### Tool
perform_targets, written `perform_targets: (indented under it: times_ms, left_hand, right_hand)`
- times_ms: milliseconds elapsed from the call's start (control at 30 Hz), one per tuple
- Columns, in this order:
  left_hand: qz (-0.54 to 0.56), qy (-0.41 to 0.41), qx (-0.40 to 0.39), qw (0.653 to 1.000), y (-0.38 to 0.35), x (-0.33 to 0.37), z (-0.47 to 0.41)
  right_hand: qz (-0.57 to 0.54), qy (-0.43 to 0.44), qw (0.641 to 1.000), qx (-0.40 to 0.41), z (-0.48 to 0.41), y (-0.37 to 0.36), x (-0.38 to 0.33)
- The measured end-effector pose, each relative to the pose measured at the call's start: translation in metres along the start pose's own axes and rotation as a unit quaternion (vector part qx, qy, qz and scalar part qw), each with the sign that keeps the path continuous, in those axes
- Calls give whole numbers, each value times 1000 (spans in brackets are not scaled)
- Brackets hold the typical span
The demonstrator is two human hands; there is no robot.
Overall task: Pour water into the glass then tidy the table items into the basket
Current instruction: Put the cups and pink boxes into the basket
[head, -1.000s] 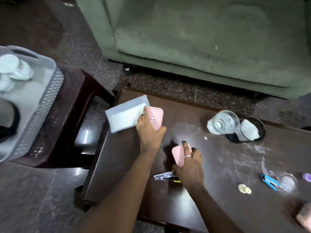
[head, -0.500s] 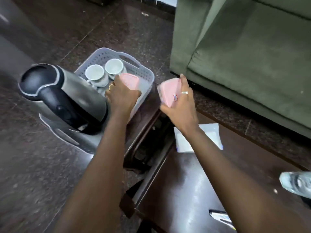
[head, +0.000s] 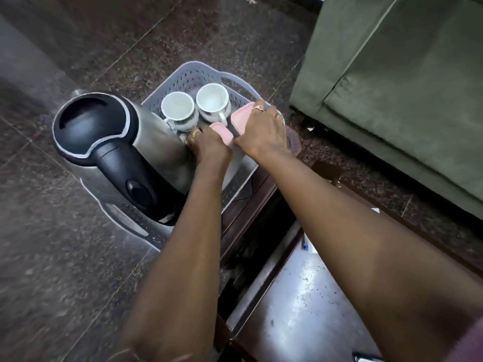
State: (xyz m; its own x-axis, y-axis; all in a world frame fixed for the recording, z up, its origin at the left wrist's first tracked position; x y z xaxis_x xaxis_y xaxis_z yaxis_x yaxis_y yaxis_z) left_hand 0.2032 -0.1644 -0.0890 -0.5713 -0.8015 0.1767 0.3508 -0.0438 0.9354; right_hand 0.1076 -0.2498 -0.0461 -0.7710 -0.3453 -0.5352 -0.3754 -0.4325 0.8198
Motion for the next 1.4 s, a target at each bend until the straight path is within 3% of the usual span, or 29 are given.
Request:
perform_targets:
  times_ms: [133, 300, 433, 600, 700, 833, 933, 1100, 1267, 1400]
  left_hand:
    - [-9, 60, 25, 998, 5, -12, -15]
    - [-25, 71, 38, 996, 2, -10, -17]
    - [53, 70, 55, 995, 4, -13, -5]
    - [129, 11, 136, 982, 23, 8, 27]
    - [192, -67, 196, 959, 35, 36, 63]
    - [188, -157, 228, 942, 25, 77, 120]
    - [174, -195, 190, 946, -12, 104, 158]
    - [186, -244, 52, 950, -100, 169, 239]
    - [123, -359, -57, 923, -175, 244, 346]
    - [100, -396, -94, 908, -212, 274, 413]
  right_hand:
    - [75, 17, 997, -6, -7, -14, 4]
    - [124, 59, 990, 11, -12, -17, 3]
    - [143, 86, 985, 32, -6, -16, 1]
    - [49, 116, 990, 64, 15, -2, 7]
    - [25, 152, 983, 98, 45, 12, 22]
    - [-30, 76, 987, 141, 86, 32, 78]
    - [-40, 23, 986, 163, 129, 42, 125]
    - [-55, -106, 980, 160, 213, 53, 243]
    - [-54, -241, 949, 195, 316, 78, 357]
    - [-61, -291, 931, 211, 388, 92, 406]
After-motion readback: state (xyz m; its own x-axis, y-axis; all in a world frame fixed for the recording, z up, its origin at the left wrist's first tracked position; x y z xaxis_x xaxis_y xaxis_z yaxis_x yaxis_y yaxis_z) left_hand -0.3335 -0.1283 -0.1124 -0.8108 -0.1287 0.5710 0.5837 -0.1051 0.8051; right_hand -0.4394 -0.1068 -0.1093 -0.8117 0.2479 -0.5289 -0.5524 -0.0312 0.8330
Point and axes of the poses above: each hand's wrist, its own z-axis away from the middle knuckle, its own y-axis out of the back of the hand, x = y × z, the point moved 9 cm from there along -z, towards the middle knuckle, and after that the axes turned 7 degrees about -z, right-handed, at the moved point
